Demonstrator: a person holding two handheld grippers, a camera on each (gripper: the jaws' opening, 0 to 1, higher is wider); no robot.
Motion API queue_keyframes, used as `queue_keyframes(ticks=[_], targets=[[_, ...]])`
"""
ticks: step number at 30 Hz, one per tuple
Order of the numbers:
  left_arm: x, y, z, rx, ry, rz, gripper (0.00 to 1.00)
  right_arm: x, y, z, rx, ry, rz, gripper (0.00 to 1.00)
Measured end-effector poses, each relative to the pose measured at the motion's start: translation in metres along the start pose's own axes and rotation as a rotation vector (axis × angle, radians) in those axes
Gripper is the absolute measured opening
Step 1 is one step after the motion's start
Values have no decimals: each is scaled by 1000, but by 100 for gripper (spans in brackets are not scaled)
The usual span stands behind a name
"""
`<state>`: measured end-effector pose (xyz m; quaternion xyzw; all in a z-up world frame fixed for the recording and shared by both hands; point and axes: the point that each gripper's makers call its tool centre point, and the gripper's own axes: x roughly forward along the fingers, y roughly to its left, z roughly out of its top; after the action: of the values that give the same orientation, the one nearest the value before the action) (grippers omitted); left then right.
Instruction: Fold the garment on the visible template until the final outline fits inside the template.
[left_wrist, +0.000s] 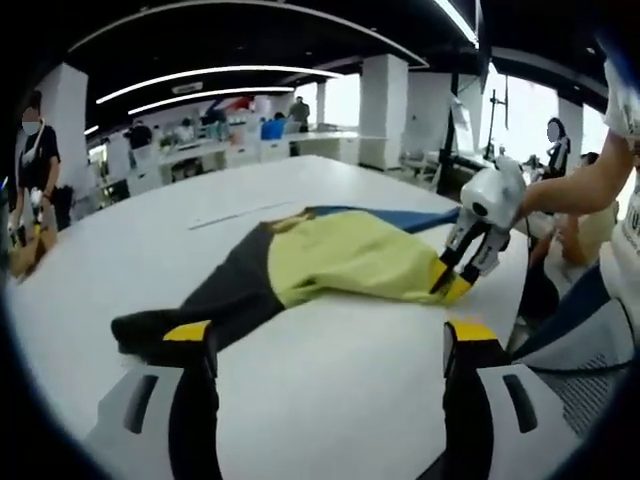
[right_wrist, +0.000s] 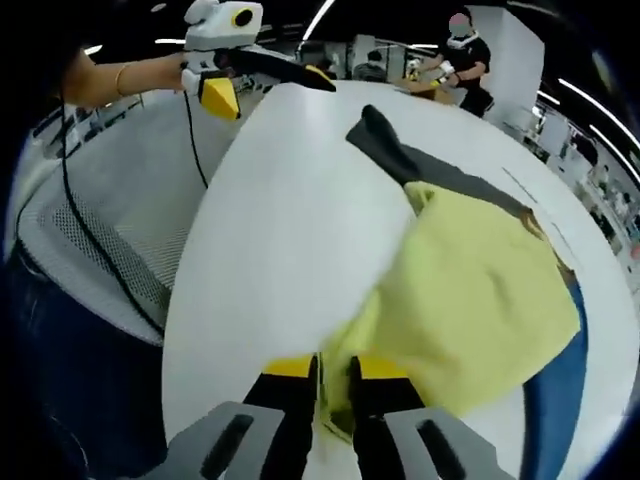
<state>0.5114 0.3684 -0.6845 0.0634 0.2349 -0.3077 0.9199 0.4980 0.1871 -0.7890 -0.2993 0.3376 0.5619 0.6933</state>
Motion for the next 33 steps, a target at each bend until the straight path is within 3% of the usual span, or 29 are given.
queue_keyframes(ticks=[7,14,23,33], targets=[[-3,1,-1,-8,0,8,89,-5,-3,6,45,-31,2,0],[-9,2,-5,7,12,18,87,-29,-15,35,53,-120,-35,0],[-9,3,-6,-8,8,20,86,-60,-53,71,20,-198,-122,0],[-6,5,-4,-20,5,20,83,-71,-106,95,27,-234,-208,0]])
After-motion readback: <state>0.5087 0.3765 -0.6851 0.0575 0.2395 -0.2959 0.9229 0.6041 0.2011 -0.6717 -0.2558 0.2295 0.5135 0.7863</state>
